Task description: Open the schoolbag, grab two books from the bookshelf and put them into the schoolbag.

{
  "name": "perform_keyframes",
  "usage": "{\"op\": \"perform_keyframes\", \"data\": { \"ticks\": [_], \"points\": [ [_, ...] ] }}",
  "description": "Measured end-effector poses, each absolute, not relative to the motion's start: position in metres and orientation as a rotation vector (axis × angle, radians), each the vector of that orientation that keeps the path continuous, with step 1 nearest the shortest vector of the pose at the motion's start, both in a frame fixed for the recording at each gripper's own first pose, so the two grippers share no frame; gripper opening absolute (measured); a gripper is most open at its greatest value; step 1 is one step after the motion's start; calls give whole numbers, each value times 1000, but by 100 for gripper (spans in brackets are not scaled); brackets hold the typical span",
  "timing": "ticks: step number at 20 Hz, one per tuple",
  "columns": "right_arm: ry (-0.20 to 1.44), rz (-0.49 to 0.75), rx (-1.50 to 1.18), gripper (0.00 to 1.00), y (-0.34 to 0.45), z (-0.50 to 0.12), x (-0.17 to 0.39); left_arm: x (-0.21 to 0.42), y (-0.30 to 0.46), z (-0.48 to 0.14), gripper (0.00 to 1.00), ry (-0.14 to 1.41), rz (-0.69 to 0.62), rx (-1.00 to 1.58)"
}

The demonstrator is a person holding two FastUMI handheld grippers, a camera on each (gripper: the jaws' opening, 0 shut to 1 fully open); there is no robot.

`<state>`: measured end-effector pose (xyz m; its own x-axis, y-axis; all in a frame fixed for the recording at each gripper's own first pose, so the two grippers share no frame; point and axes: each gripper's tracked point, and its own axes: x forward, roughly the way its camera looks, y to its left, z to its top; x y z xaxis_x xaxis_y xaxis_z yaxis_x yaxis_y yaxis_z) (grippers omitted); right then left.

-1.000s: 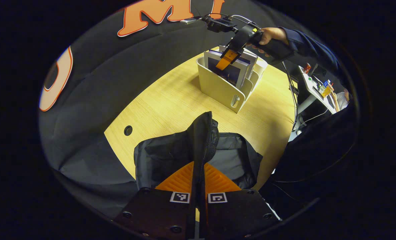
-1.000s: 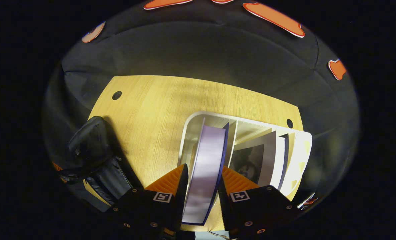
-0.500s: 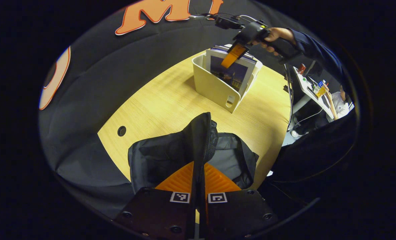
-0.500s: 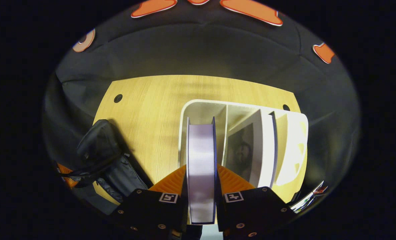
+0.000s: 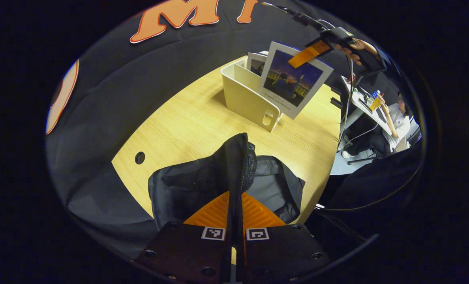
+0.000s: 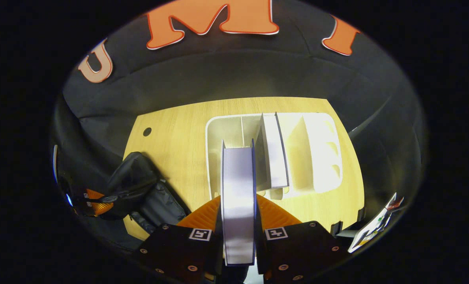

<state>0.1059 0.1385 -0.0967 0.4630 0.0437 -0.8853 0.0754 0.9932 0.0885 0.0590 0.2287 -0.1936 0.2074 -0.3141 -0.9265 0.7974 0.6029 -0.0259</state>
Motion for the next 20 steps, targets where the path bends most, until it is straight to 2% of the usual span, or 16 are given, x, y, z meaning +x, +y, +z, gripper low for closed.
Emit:
{"op": "perform_keyframes", "data": {
  "ticks": [15,16,17,20],
  "points": [
    [1010,39,369,33,144,-81,6,57,220,-200,6,1108,-841,526],
    [1003,42,387,41,145,-82,-1,56,222,-200,6,1108,-841,526],
    [996,54,407,33,147,-83,-5,56,220,-199,6,1107,-841,526],
    [976,86,490,33,157,-88,-20,56,219,-200,6,1108,-833,520]
  ]
}}
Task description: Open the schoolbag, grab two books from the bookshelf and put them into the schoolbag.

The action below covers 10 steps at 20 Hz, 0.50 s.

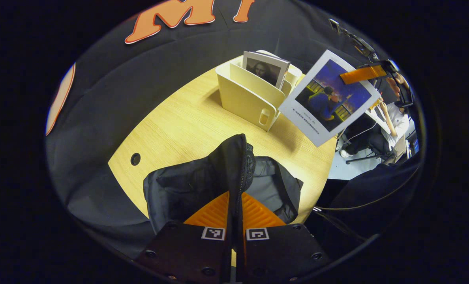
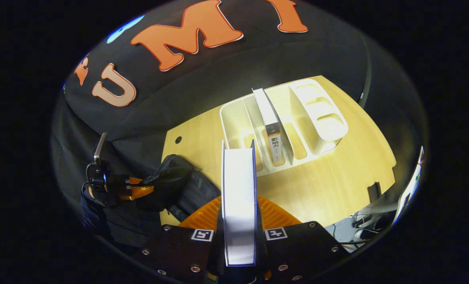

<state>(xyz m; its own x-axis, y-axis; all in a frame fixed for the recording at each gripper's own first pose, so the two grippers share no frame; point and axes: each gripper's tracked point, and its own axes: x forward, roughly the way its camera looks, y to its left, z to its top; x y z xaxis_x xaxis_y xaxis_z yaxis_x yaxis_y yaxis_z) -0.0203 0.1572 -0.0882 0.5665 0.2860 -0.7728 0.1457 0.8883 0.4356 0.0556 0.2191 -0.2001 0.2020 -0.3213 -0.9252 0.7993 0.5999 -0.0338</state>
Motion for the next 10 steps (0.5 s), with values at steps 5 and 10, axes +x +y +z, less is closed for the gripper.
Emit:
{"op": "perform_keyframes", "data": {
  "ticks": [5,10],
  "points": [
    [990,138,658,33,189,-121,-42,57,215,-196,5,1114,-804,488],
    [974,167,815,32,222,-154,-42,61,213,-198,5,1114,-794,471]
  ]
}}
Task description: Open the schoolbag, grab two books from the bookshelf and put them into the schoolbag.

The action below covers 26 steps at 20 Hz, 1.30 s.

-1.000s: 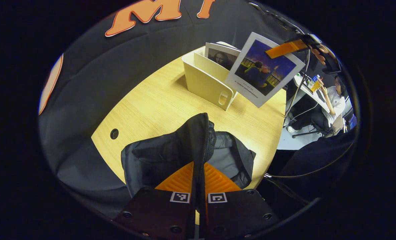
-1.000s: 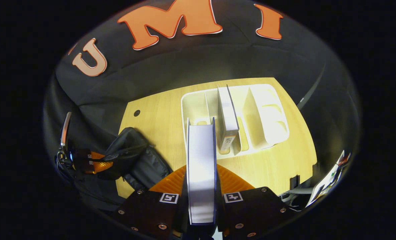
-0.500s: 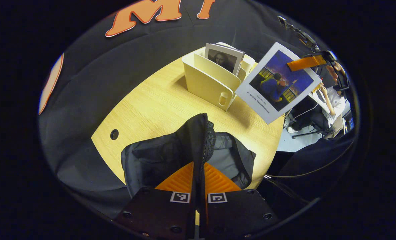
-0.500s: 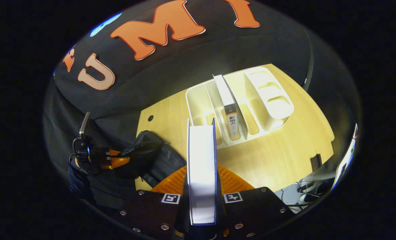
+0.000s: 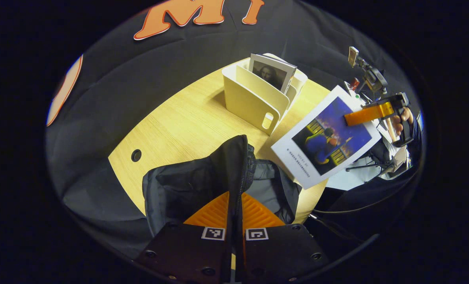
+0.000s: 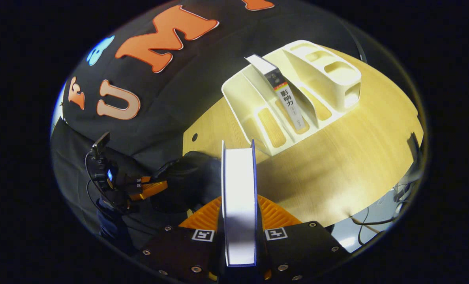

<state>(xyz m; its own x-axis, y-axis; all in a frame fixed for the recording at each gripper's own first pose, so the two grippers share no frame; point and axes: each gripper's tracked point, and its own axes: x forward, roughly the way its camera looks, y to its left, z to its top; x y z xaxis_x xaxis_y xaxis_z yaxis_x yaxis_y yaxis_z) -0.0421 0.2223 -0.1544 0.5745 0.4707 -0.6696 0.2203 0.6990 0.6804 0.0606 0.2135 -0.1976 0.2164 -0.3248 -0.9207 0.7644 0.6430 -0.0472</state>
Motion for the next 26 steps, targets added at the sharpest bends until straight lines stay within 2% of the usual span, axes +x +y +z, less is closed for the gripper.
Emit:
{"op": "perform_keyframes", "data": {
  "ticks": [9,16,26],
  "points": [
    [902,276,995,32,298,-180,-10,61,204,-196,5,1093,-781,435],
    [847,286,1140,32,342,-209,15,59,201,-195,6,1086,-771,388],
    [812,313,1190,32,405,-240,42,51,190,-196,5,1085,-796,343]
  ]
}}
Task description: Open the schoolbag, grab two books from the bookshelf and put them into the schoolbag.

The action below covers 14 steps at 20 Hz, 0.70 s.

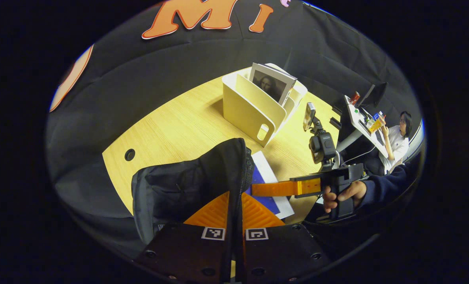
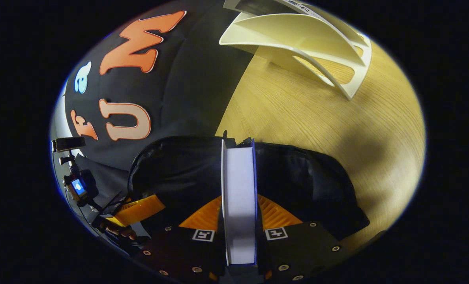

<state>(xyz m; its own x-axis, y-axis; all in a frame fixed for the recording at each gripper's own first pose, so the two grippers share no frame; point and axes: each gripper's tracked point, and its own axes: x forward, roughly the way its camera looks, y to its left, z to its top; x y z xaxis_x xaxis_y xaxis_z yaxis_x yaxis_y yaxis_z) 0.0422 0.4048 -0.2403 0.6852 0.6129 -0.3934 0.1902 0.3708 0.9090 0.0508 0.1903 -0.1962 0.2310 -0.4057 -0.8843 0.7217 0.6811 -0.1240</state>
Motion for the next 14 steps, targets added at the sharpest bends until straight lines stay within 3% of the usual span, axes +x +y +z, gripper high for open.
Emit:
{"op": "perform_keyframes", "data": {
  "ticks": [2,3,4,5,9,11,12,13,14],
  "points": [
    [806,318,1185,32,410,-243,48,51,187,-195,5,1083,-798,342],
    [809,322,1185,41,414,-245,49,51,186,-195,5,1079,-799,346],
    [813,323,1185,41,418,-247,50,52,185,-194,5,1078,-798,346],
    [825,334,1181,32,424,-251,48,50,182,-194,5,1078,-802,347],
    [865,338,1175,35,442,-261,45,47,176,-196,5,1083,-796,345],
    [950,315,1088,41,440,-275,34,47,174,-199,5,1084,-787,336],
    [982,357,1049,54,443,-279,28,48,177,-200,5,1084,-777,333],
    [998,385,1018,45,440,-275,22,47,178,-203,5,1088,-765,332],
    [1021,377,970,97,435,-279,15,46,180,-207,5,1088,-755,326]
  ]
}}
